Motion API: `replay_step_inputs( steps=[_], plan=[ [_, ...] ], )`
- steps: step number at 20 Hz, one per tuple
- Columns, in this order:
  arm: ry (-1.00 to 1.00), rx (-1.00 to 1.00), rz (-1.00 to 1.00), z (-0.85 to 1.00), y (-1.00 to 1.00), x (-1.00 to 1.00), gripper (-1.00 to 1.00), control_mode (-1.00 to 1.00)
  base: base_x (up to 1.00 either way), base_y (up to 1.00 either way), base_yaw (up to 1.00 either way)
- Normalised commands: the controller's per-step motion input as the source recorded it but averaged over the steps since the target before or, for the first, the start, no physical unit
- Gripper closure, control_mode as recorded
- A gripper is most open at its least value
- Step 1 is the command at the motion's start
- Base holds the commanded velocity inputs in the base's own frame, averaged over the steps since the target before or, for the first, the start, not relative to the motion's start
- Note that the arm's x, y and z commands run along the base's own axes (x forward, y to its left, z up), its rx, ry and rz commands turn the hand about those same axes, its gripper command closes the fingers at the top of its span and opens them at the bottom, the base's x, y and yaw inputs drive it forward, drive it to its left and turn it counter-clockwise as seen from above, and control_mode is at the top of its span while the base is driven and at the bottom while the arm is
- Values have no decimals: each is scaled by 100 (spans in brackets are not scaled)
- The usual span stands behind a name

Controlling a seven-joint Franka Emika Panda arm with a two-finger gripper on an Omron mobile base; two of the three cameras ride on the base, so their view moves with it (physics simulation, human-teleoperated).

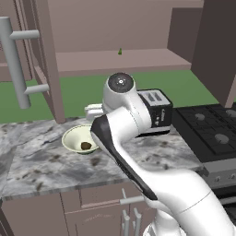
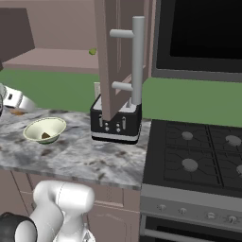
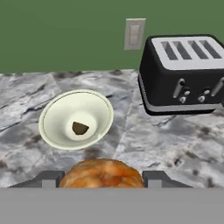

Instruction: Open the cabinet. Pick the kiwi and tangerine from the cabinet and place them into the bowl. Then close the cabinet.

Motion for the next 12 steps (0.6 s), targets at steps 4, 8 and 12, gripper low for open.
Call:
replay_step_inputs(
  steps=[4,8,12],
  plan=[
    [0,12,0,-48,0,58,100,-100,0,0,0],
    [0,14,0,-47,8,58,100,-100,0,0,0],
    [0,6,0,-52,15,59,100,-100,0,0,0]
  ],
)
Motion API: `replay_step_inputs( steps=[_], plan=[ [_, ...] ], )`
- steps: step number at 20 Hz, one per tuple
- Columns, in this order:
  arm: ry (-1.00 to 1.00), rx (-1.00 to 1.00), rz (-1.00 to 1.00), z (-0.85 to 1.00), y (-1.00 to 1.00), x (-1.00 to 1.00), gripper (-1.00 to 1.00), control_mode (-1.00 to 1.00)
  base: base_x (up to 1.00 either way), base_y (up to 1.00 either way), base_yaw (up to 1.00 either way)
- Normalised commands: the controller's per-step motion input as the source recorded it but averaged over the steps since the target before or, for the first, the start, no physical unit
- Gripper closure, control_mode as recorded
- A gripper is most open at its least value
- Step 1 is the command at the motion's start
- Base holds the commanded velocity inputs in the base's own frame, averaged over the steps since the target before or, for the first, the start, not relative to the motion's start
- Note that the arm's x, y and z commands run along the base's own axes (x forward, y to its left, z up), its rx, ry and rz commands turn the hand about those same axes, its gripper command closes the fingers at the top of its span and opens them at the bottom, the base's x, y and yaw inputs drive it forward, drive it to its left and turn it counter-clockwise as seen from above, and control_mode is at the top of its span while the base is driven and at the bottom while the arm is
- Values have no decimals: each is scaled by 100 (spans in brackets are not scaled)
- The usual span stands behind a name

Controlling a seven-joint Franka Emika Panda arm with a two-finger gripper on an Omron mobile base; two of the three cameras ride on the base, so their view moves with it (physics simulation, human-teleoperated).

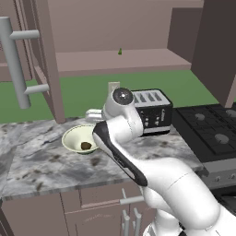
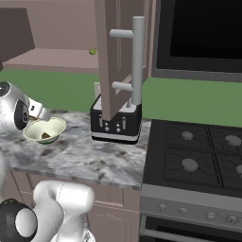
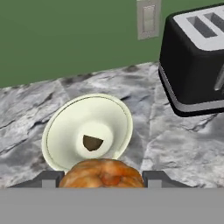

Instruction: Open the cabinet. Pick the kiwi and tangerine from the cabinet and place them into the bowl. Then close the cabinet.

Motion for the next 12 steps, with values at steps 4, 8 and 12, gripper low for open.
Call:
replay_step_inputs(
  steps=[4,8,12],
  plan=[
    [0,9,0,-54,8,55,100,-100,0,0,0],
    [0,11,0,-50,10,59,100,-100,0,0,0],
    [2,5,0,-46,22,48,100,-100,0,0,0]
  ],
)
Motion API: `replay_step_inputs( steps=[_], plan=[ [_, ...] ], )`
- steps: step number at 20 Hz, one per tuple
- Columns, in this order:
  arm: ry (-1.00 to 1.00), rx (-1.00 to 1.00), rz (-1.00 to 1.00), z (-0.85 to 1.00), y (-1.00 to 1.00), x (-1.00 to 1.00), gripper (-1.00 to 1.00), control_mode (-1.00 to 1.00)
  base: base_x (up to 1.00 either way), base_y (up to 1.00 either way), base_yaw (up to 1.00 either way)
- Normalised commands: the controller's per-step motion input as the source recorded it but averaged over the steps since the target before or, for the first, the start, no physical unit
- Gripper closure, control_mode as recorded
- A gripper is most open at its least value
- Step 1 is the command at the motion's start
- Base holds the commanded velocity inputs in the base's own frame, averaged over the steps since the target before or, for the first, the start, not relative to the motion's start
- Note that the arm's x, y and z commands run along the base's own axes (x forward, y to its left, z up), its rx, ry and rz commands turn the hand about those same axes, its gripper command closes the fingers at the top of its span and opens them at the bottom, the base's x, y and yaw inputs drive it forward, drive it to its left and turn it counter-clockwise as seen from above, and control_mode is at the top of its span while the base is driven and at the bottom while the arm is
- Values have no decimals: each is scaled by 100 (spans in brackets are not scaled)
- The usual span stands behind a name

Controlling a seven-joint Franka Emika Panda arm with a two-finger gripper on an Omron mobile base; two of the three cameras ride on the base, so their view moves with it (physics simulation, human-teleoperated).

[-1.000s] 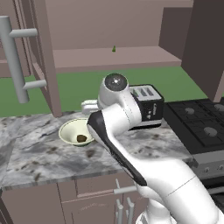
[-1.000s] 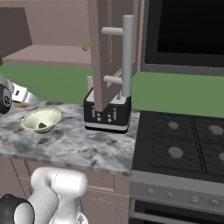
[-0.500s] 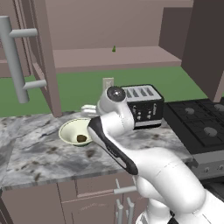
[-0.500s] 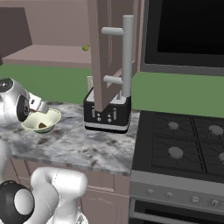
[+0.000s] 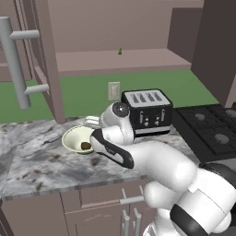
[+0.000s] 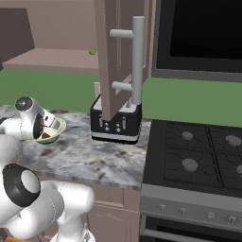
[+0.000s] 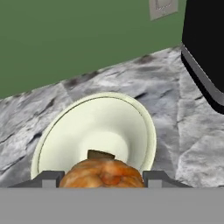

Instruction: Open the cabinet. Pick the kiwi and tangerine from the cabinet and place them into the bowl. Then close the cabinet.

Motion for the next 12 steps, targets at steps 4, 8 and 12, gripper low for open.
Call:
replay_step_inputs(
  steps=[4,8,12],
  plan=[
    [1,1,0,-9,18,18,100,-100,0,0,0],
    [0,0,-1,0,1,8,100,-100,0,0,0],
    [1,-2,-5,-4,16,29,100,-100,0,0,0]
  ],
)
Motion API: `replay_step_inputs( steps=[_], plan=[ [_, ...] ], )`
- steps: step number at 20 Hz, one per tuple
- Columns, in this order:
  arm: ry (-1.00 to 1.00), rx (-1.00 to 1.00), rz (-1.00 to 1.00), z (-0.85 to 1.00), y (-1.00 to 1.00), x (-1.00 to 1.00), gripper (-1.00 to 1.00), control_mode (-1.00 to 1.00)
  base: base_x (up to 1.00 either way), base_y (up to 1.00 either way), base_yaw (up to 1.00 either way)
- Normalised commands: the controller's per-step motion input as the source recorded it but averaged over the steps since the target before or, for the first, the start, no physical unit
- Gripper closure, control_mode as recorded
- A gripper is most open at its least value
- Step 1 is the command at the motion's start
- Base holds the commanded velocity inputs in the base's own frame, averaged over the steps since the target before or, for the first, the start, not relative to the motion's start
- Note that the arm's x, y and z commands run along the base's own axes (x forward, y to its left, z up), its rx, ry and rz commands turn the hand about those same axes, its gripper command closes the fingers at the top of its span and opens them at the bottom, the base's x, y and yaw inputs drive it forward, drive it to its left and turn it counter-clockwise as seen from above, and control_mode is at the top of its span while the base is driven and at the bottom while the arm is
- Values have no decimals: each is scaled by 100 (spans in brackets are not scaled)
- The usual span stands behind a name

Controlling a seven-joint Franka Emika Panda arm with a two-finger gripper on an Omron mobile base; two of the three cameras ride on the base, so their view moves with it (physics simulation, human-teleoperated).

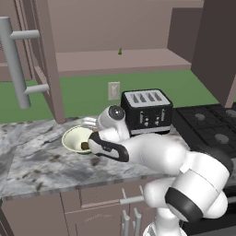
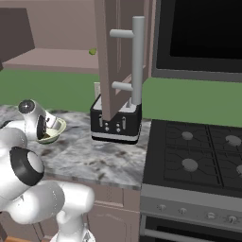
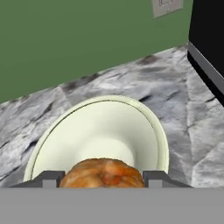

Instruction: Open the cabinet. Pick the kiwi and tangerine from the cabinet and place them into the bowl. Then close the cabinet.

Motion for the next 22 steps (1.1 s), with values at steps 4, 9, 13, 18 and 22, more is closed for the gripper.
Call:
replay_step_inputs(
  steps=[4,9,13,18,22],
  plan=[
    [1,-3,-5,-8,16,34,100,-100,0,0,0],
    [1,-1,-1,-2,20,11,100,-100,0,0,0],
    [1,0,2,-9,47,0,100,-100,0,0,0],
    [0,0,0,0,7,0,100,-100,0,0,0],
    [0,-6,0,-30,0,0,100,-100,0,0,0]
  ],
)
